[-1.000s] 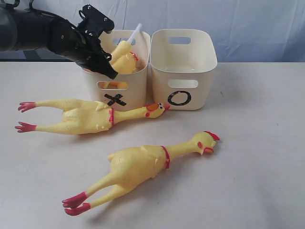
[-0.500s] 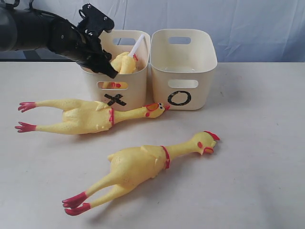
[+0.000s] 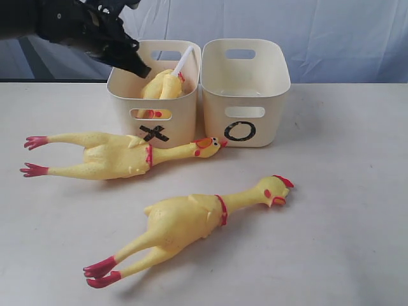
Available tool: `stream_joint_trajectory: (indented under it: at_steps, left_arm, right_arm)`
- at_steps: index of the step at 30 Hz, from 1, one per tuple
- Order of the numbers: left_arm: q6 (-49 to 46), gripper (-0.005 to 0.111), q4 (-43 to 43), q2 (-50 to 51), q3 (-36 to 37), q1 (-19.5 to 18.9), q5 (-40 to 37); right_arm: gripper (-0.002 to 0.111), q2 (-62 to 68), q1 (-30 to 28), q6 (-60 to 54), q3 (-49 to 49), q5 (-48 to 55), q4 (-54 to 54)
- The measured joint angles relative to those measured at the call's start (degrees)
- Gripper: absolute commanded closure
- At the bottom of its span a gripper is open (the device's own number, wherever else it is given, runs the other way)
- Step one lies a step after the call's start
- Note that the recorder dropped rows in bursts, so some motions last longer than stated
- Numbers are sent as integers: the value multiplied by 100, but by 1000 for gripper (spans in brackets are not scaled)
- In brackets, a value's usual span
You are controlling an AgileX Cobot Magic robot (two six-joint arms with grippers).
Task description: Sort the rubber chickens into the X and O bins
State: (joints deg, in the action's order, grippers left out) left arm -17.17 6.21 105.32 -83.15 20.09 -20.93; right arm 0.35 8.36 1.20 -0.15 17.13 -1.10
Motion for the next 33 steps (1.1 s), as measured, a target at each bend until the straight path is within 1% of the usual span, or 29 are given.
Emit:
stream_joint_trajectory:
  at_steps: [4,9,12,16,24,33]
  left_arm:
    - [11,107,-106,-341,0,-12,-331]
    - [31,107,-621,-785,0,-24,-470]
    - [31,107,-706,-1059,0,-24,-592]
    - [42,107,-744,-1388,174,-24,-864]
    - [155,107,-756,-2388,894,-24,-1023]
    - [305,107,-782,-3812,1980,-24,-1053]
  right_arm:
    - [108,0,0,0,0,0,0]
    - [108,0,0,0,0,0,0]
    - [108,0,0,0,0,0,0]
    - [108,0,0,0,0,0,0]
    - [108,0,0,0,0,0,0]
    - [108,0,0,0,0,0,0]
